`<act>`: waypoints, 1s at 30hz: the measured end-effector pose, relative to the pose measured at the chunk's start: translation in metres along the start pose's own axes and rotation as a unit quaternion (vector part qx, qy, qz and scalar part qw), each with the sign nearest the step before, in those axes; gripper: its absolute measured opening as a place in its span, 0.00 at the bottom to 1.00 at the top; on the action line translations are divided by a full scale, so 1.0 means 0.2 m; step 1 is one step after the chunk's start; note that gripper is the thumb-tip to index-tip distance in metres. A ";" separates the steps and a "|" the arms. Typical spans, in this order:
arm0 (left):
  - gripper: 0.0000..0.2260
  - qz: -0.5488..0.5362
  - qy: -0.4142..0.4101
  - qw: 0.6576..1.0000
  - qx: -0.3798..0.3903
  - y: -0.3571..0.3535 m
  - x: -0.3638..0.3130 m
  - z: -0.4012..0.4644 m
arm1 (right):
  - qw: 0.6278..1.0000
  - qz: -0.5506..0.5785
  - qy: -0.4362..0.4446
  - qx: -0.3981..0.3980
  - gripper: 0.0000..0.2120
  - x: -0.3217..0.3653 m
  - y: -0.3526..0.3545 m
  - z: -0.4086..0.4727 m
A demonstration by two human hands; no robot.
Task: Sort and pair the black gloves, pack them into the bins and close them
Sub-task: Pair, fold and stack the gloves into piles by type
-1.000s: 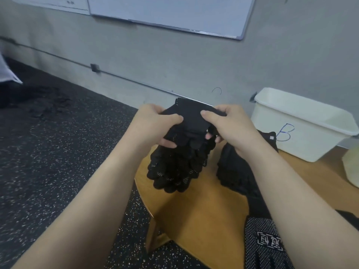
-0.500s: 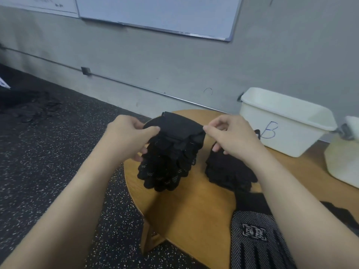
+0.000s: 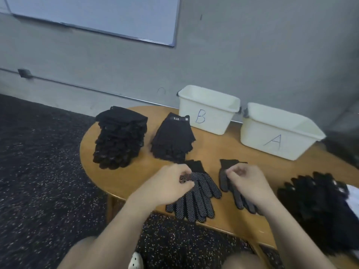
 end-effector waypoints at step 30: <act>0.20 0.123 -0.117 0.985 -0.020 -0.27 -0.11 0.28 | 0.985 -0.127 -0.079 -0.081 0.08 -0.32 0.07 0.36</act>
Point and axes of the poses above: each hand's wrist, its own z-axis towards the middle knuckle, its own y-axis out of the back of the hand, x = y × z, the point moved 9 cm from there along z, towards the middle knuckle, and after that the axes turned 8 degrees about x, right-handed, at the moved point
